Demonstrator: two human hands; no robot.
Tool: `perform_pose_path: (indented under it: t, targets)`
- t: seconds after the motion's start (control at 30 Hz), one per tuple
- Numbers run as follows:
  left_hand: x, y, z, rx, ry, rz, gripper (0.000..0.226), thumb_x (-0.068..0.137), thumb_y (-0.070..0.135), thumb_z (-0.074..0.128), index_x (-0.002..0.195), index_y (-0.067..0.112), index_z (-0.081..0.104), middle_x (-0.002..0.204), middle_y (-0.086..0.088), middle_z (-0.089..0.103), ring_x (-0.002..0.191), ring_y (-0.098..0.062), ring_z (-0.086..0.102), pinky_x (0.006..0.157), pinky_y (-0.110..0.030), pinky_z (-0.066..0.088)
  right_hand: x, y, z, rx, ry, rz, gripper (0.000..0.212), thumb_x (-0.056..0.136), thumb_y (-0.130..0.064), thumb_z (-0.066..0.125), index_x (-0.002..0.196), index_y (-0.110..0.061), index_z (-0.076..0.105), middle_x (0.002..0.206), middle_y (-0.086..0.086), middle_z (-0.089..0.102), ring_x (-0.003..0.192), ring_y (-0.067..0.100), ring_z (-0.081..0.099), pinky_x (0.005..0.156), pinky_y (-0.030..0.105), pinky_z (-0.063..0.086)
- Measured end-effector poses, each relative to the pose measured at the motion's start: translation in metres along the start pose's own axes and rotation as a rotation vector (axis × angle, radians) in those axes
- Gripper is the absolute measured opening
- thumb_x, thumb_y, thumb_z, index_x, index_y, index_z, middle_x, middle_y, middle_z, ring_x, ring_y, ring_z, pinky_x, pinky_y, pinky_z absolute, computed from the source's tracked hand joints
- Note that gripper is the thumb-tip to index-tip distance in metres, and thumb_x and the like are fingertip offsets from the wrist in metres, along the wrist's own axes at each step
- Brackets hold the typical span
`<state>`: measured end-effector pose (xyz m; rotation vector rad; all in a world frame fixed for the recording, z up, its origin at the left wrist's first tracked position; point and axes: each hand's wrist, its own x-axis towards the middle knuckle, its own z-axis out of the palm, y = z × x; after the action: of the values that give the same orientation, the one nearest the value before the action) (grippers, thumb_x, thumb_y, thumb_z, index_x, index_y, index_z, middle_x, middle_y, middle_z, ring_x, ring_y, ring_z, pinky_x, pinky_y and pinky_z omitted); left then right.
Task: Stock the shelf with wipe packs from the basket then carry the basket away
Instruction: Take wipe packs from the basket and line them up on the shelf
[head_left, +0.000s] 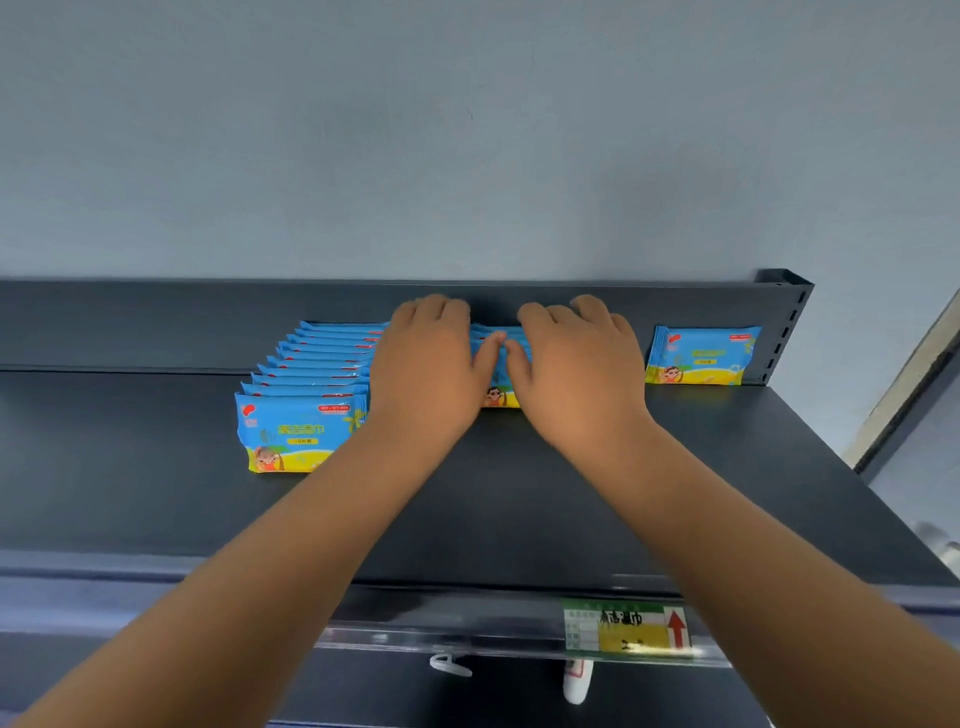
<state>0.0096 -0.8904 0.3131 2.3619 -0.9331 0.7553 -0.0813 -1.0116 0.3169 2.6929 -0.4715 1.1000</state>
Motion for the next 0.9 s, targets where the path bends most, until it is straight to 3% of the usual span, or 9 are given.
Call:
perform_pose_path:
  t: [0.1, 0.17, 0.27, 0.43, 0.57, 0.7, 0.9]
  targets:
    - [-0.005, -0.011, -0.016, 0.098, 0.086, 0.051, 0.049, 0.102, 0.045, 0.039, 0.104, 0.006, 0.070, 0.108, -0.015, 0.070, 0.112, -0.039, 0.061, 0.102, -0.050, 0.046, 0.000, -0.019, -0.015, 0.075, 0.015, 0.020, 0.035, 0.099, -0.040, 0.045, 0.096, -0.014, 0.068, 0.084, 0.005, 0.071, 0.102, 0.035, 0.063, 0.104, 0.054, 0.040]
    - [-0.012, -0.021, -0.030, 0.146, 0.108, 0.022, 0.052, 0.105, 0.044, 0.031, 0.104, 0.008, 0.069, 0.108, -0.013, 0.071, 0.117, -0.039, 0.059, 0.109, -0.053, 0.041, 0.002, -0.037, -0.021, 0.106, -0.009, 0.015, 0.039, 0.100, -0.042, 0.039, 0.094, -0.015, 0.067, 0.086, 0.004, 0.071, 0.105, 0.034, 0.062, 0.114, 0.056, 0.034]
    - [-0.034, -0.043, -0.059, 0.234, 0.172, -0.066, 0.052, 0.106, 0.043, 0.032, 0.109, 0.008, 0.071, 0.117, -0.014, 0.071, 0.127, -0.042, 0.055, 0.112, -0.056, 0.037, 0.003, -0.070, -0.027, 0.216, 0.023, -0.050, 0.038, 0.100, -0.041, 0.042, 0.094, -0.014, 0.067, 0.089, 0.006, 0.071, 0.105, 0.036, 0.062, 0.110, 0.055, 0.039]
    - [-0.093, -0.099, -0.117, 0.363, 0.247, -0.290, 0.057, 0.106, 0.048, 0.031, 0.114, 0.008, 0.071, 0.125, -0.016, 0.071, 0.130, -0.043, 0.054, 0.111, -0.058, 0.037, -0.004, -0.157, -0.033, 0.420, -0.071, -0.206, 0.054, 0.100, -0.048, 0.029, 0.122, -0.015, 0.065, 0.121, 0.007, 0.070, 0.142, 0.032, 0.045, 0.119, 0.052, 0.029]
    - [-0.163, -0.144, -0.163, 0.533, 0.216, -0.536, 0.058, 0.106, 0.049, 0.028, 0.116, 0.009, 0.069, 0.123, -0.016, 0.071, 0.127, -0.044, 0.054, 0.109, -0.057, 0.039, -0.029, -0.246, -0.037, 0.585, -0.149, -0.365, 0.060, 0.097, -0.051, 0.022, 0.116, -0.015, 0.066, 0.120, 0.009, 0.070, 0.144, 0.031, 0.043, 0.120, 0.050, 0.027]
    - [-0.252, -0.181, -0.208, 0.680, 0.167, -0.800, 0.055, 0.105, 0.048, 0.028, 0.103, 0.011, 0.068, 0.111, -0.013, 0.073, 0.118, -0.042, 0.057, 0.104, -0.054, 0.041, -0.078, -0.335, -0.043, 0.722, -0.253, -0.572, 0.063, 0.096, -0.053, 0.019, 0.119, -0.015, 0.064, 0.124, 0.010, 0.069, 0.147, 0.031, 0.040, 0.121, 0.050, 0.028]
    - [-0.382, -0.228, -0.254, 0.707, -0.015, -1.236, 0.069, 0.101, 0.064, 0.018, 0.117, 0.015, 0.065, 0.127, -0.009, 0.068, 0.133, -0.036, 0.049, 0.113, -0.050, 0.036, -0.162, -0.453, -0.045, 0.814, -0.467, -0.827, 0.058, 0.102, -0.056, 0.032, 0.139, -0.015, 0.052, 0.139, 0.014, 0.062, 0.150, 0.032, 0.035, 0.124, 0.049, 0.023]
